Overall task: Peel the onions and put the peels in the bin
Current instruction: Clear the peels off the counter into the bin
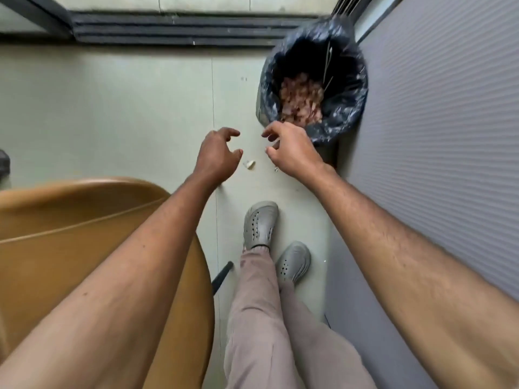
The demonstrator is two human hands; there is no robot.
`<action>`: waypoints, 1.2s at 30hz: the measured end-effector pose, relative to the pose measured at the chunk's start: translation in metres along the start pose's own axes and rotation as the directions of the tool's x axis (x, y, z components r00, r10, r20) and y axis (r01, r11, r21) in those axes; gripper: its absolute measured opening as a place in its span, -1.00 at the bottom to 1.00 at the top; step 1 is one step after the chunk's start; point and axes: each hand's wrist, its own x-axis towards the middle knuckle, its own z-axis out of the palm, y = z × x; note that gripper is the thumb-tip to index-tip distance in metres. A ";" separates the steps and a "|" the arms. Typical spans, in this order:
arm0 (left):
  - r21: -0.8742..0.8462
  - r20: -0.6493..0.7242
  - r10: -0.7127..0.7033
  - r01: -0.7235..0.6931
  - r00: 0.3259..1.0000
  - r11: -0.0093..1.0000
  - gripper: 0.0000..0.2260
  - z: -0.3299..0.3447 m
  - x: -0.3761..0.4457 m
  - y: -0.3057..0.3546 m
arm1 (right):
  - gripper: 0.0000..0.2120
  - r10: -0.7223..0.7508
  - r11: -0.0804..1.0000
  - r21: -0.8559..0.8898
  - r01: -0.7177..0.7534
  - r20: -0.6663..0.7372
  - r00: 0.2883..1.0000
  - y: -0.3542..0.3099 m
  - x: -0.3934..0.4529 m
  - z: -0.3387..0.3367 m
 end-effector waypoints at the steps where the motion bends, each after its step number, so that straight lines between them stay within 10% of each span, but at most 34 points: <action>1: -0.013 0.015 -0.032 0.032 0.999 0.999 -0.62 0.010 0.001 -0.012 | -0.73 0.010 1.000 -0.021 -0.009 0.052 0.999 0.008 0.002 0.019; 11: -0.134 0.039 -0.282 0.285 0.959 0.949 -0.59 0.169 0.094 -0.132 | -0.48 0.010 0.939 -0.328 0.106 0.333 0.943 0.128 0.090 0.233; 16: -0.139 0.033 -0.326 0.328 0.945 0.934 -0.63 0.216 0.131 -0.170 | -0.76 -0.216 0.799 -0.477 0.366 0.341 0.915 0.176 0.131 0.295; 20: -0.121 -0.005 -0.362 0.359 0.932 0.925 -0.59 0.223 0.141 -0.197 | -0.83 -0.145 0.928 -0.310 0.207 0.211 0.967 0.188 0.133 0.320; 25: -0.095 -0.090 -0.303 0.295 0.949 0.951 -0.62 0.207 0.129 -0.186 | -0.87 -0.063 0.990 0.121 0.078 -0.119 0.991 0.159 0.093 0.275; 32: -0.072 -0.111 0.001 -0.009 0.994 0.997 -0.64 0.125 0.092 -0.076 | -0.91 0.060 0.941 0.312 0.135 -0.545 0.836 0.102 0.039 0.112; 36: 0.003 -0.085 0.164 -0.164 0.983 0.986 -0.63 0.089 0.079 -0.017 | -0.75 0.256 0.923 0.373 -0.098 -0.402 0.879 0.108 0.054 0.044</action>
